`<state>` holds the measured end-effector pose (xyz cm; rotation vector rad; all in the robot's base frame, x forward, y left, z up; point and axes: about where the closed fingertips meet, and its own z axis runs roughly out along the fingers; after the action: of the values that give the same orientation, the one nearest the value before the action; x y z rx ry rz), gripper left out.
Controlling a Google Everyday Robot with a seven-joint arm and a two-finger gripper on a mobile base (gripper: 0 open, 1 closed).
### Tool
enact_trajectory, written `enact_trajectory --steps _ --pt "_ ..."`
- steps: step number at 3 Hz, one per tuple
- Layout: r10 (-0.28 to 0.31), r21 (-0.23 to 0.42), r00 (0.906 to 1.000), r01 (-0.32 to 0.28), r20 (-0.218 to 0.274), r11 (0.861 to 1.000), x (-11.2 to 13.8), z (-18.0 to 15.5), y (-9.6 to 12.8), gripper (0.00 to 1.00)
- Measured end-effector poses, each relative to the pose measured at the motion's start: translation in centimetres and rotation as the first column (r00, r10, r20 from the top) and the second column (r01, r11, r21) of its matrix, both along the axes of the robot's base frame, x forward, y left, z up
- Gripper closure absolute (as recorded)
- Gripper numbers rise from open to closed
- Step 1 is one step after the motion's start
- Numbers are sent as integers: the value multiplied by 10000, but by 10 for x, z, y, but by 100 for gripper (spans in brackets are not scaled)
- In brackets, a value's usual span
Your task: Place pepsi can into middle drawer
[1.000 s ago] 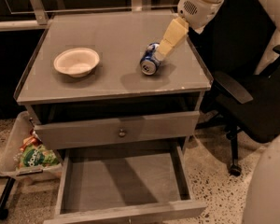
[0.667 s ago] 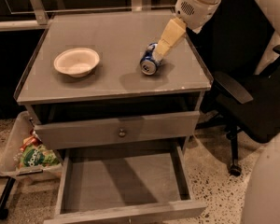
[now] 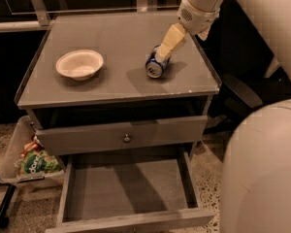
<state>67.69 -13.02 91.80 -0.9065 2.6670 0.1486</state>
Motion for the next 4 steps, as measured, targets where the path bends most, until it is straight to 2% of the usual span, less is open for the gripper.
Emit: enact_trajectory --steps 1,2,3,4 --pt "-413 -125 9991 411 -107 9991 14 -7 2 0" --pt "-412 -104 9991 411 -75 9991 16 -8 3 0" --pt "-496 593 9985 509 -232 9969 21 -12 16 0" --pt "-526 951 9981 554 -320 9939 25 -6 41 0"
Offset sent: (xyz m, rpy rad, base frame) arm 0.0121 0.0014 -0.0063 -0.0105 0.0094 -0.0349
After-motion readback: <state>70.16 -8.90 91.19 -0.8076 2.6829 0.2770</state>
